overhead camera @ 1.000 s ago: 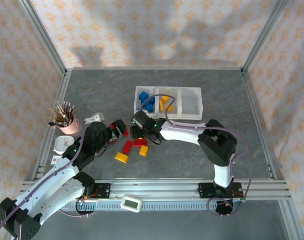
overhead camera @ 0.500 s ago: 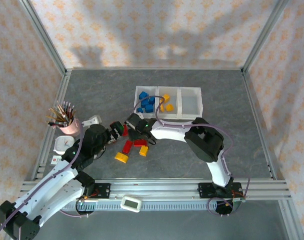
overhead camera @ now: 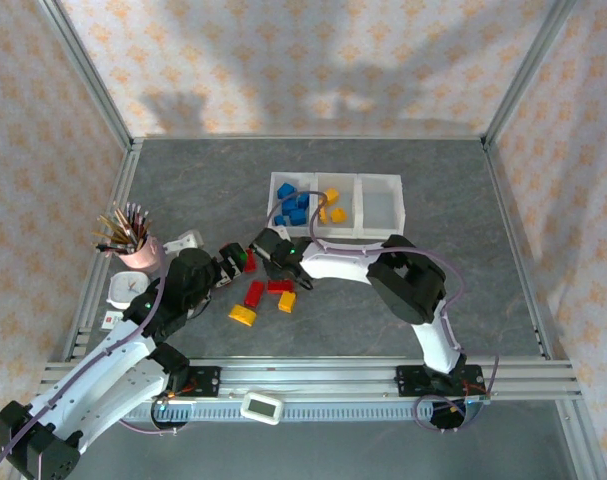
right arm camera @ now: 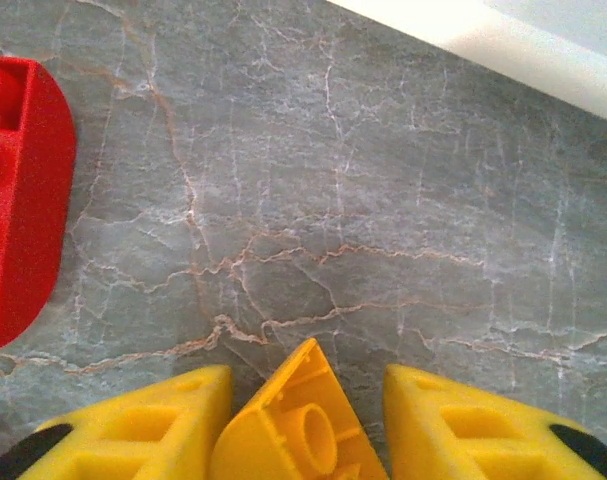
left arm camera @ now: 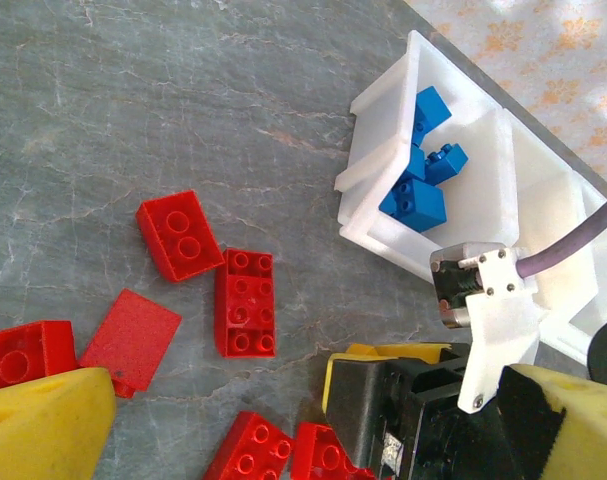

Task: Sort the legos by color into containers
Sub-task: Pick up the lego from the center of the table, then place the lego in the container.

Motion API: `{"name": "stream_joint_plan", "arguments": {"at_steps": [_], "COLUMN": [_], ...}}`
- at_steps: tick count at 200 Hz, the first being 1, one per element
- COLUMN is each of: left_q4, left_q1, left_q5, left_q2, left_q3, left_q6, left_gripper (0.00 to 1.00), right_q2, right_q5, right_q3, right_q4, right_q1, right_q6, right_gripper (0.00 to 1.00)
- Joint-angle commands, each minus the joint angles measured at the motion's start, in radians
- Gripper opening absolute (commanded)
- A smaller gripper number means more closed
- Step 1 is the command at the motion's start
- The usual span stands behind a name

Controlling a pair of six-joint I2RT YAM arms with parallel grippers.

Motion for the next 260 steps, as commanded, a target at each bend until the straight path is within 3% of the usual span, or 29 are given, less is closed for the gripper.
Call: {"name": "stream_joint_plan", "arguments": {"at_steps": [1, 46, 88, 134, 183, 220, 260], "left_q4": [-0.005, 0.026, 0.057, 0.124, 0.199, 0.234, 0.256], "left_q1": [0.005, 0.005, 0.005, 0.005, 0.005, 0.008, 0.015], "left_q5": [-0.012, 0.028, 0.063, 0.09, 0.103, 0.098, 0.098], "left_q2": [0.008, 0.031, 0.074, 0.172, 0.298, 0.382, 0.437], "left_q3": [0.009, 0.023, 0.064, 0.133, 0.211, 0.257, 0.286], "left_q6": [0.008, 0.016, 0.04, 0.081, 0.106, 0.117, 0.13], "left_gripper": [0.99, 0.99, 0.99, 0.99, 0.99, 0.99, 0.99], "right_q2": [-0.049, -0.128, -0.24, -0.289, -0.194, -0.032, 0.036], "right_q5": [0.003, -0.043, -0.038, 0.02, 0.029, 0.052, 0.07], "right_q3": [-0.021, -0.062, -0.08, -0.048, 0.047, 0.209, 0.286], "right_q4": [-0.003, 0.023, 0.019, 0.017, 0.086, 0.061, 0.061], "right_q1": [-0.021, -0.062, -0.131, -0.29, -0.416, -0.465, -0.482], "right_q6": [0.003, 0.004, -0.005, -0.011, -0.03, -0.055, -0.075], "right_gripper": [0.34, 0.19, 0.19, 0.2, 0.22, 0.22, 0.28]}}
